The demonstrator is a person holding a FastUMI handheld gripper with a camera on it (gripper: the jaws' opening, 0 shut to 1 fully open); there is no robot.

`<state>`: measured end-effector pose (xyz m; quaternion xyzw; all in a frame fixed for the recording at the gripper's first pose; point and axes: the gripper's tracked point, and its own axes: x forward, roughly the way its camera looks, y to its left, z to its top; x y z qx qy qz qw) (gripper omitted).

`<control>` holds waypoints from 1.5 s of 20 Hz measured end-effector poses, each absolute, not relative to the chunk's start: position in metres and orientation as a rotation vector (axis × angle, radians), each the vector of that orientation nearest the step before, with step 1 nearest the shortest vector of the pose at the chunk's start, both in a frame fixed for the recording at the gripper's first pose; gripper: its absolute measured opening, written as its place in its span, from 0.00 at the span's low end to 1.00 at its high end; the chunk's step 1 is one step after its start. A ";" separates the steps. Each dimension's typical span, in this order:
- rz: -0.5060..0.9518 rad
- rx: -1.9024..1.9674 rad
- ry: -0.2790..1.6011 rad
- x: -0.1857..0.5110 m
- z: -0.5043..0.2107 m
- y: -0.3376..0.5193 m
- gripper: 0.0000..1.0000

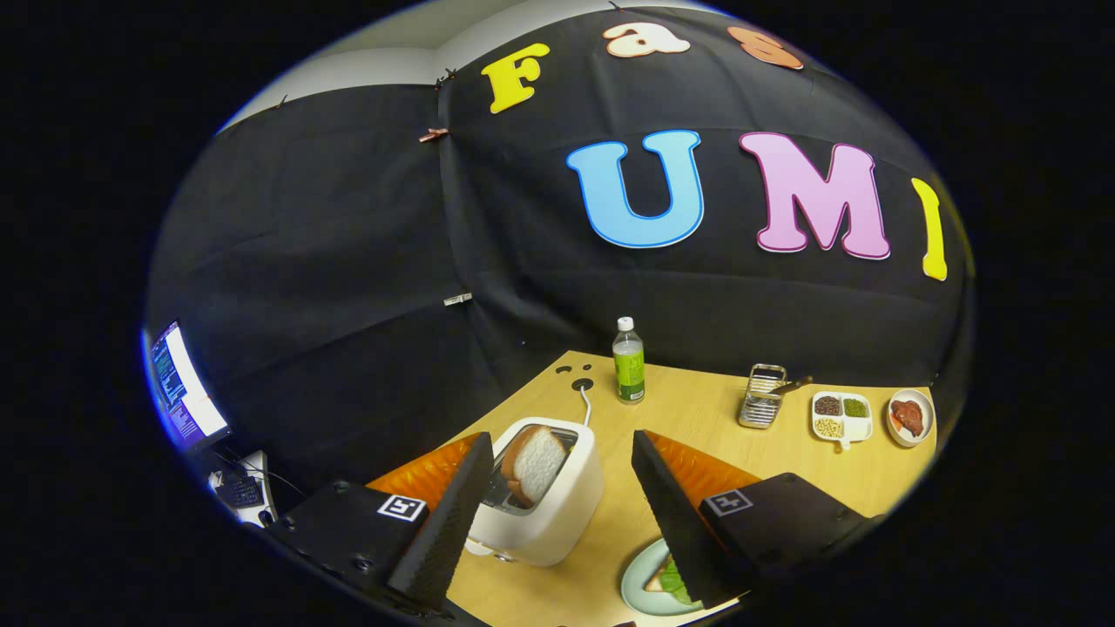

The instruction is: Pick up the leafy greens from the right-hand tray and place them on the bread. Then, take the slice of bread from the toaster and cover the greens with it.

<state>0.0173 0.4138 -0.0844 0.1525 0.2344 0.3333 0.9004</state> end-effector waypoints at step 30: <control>0.498 0.347 0.797 0.037 -0.188 0.505 0.14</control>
